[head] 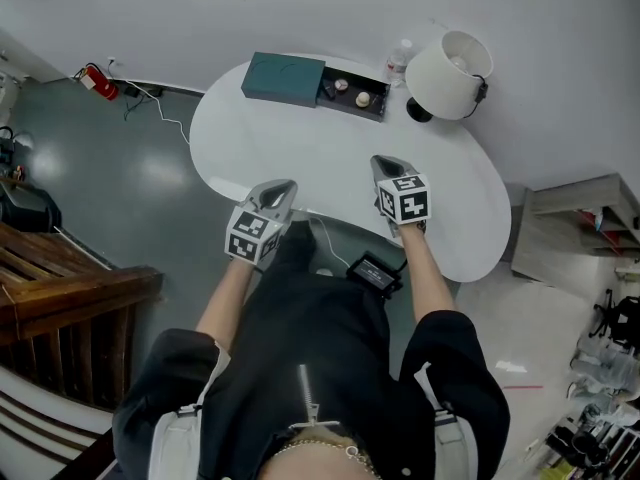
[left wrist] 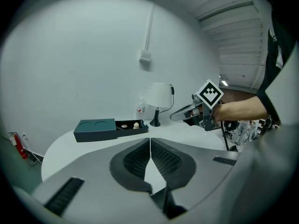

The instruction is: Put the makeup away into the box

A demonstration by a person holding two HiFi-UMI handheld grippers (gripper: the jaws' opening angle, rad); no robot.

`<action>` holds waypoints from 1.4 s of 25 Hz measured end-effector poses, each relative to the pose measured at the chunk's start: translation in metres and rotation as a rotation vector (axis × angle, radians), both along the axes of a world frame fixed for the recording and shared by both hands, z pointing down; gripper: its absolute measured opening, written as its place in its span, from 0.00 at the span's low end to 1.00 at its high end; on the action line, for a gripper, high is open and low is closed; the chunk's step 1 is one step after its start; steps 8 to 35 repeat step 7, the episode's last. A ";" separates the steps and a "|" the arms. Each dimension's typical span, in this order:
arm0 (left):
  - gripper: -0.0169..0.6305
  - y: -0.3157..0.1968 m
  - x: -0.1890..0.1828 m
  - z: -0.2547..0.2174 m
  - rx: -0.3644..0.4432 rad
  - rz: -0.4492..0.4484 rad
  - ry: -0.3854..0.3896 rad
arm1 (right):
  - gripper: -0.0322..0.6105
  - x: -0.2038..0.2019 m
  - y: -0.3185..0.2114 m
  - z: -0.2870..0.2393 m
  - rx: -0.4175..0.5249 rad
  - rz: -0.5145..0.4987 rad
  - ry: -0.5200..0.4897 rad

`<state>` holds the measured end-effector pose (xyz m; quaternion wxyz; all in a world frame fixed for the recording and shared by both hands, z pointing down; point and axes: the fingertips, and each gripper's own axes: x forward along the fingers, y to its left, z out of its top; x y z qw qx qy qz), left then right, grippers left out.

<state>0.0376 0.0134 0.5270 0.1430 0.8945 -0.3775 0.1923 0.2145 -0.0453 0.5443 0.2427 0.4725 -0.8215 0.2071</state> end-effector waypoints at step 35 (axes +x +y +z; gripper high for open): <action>0.05 0.012 0.011 -0.006 0.001 0.000 0.018 | 0.06 0.002 0.014 -0.002 0.002 -0.004 0.000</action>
